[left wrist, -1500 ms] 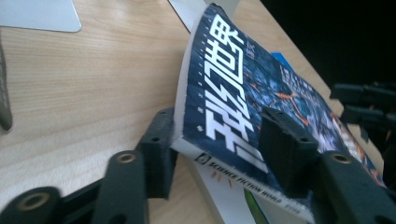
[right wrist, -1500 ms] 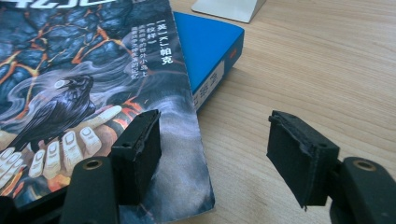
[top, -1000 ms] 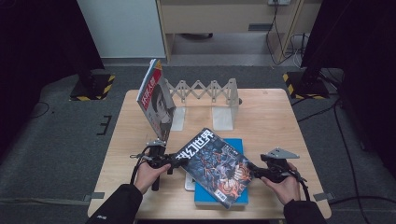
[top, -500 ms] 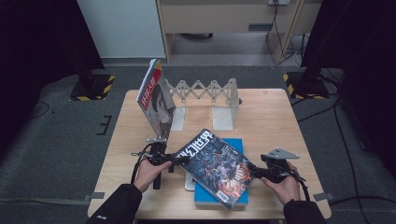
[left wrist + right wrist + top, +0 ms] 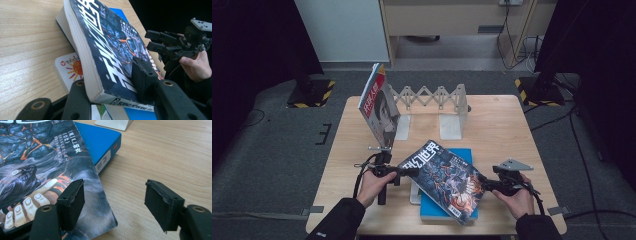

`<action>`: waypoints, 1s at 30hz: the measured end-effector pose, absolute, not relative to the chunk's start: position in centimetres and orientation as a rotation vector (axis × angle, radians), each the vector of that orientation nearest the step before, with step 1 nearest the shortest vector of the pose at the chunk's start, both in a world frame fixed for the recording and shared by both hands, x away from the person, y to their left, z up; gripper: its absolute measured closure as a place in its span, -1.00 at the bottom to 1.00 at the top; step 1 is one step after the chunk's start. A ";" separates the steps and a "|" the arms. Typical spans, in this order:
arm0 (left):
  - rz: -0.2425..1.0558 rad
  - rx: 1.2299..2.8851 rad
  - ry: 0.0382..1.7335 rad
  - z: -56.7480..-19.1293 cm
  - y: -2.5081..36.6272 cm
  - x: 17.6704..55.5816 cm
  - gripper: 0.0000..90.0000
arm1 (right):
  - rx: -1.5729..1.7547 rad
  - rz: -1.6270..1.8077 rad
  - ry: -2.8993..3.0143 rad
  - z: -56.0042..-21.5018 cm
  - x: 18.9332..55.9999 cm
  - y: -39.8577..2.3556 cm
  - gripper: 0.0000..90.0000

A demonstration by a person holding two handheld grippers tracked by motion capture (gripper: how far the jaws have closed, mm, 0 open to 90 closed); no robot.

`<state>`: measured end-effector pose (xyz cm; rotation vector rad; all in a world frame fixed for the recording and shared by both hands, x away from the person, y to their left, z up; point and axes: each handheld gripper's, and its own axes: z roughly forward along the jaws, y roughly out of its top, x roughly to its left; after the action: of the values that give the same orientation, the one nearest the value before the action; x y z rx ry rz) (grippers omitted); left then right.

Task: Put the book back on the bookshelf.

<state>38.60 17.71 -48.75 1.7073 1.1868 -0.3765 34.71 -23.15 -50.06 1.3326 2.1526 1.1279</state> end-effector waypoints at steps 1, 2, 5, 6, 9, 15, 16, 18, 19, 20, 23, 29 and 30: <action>-0.380 1.698 1.193 -48.6 17.7 38.6 0.39 | 1.334 1.134 2.151 -50.1 34.7 -23.2 -0.33; -0.383 1.690 1.194 -48.5 17.7 38.6 0.41 | 1.339 1.144 2.147 -50.1 34.8 -23.4 -0.33; -0.394 1.662 1.209 -47.9 17.7 38.5 0.48 | 1.361 1.172 2.134 -50.0 34.8 -23.6 -0.35; -0.399 1.652 1.218 -47.7 17.7 38.4 0.50 | 1.358 1.171 2.134 -50.0 34.8 -23.7 -0.36; -0.390 1.637 1.210 -46.8 17.5 38.2 0.56 | 1.345 1.162 2.128 -49.9 34.9 -23.8 -0.36; -0.350 1.611 1.203 -44.9 17.3 37.7 0.63 | 1.360 1.154 2.087 -49.8 34.9 -24.7 -0.37; -0.347 1.606 1.204 -44.6 17.3 37.7 0.64 | 1.374 1.152 2.075 -49.8 34.9 -24.9 -0.37; -0.338 1.596 1.202 -44.0 17.5 37.8 0.67 | 1.381 1.141 2.065 -49.8 35.0 -25.3 -0.37; -0.337 1.586 1.207 -43.7 17.6 37.7 0.68 | 1.385 1.134 2.062 -49.9 35.0 -25.5 -0.37; -0.336 1.573 1.210 -43.5 17.8 37.7 0.70 | 1.382 1.122 2.062 -49.9 35.0 -25.8 -0.37; -0.336 1.539 1.212 -42.5 18.2 37.8 0.76 | 1.399 1.103 2.053 -50.0 35.1 -26.4 -0.37; -0.296 1.504 1.181 -40.2 19.0 37.6 0.82 | 1.417 1.074 2.037 -50.2 35.3 -27.2 -0.37; -0.298 1.489 1.167 -39.8 19.1 37.6 0.82 | 1.418 1.069 2.034 -50.2 35.3 -27.3 -0.37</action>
<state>37.58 19.10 -39.83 1.4893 1.1673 -0.2976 35.27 -27.27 -50.22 1.4180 2.0344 1.0687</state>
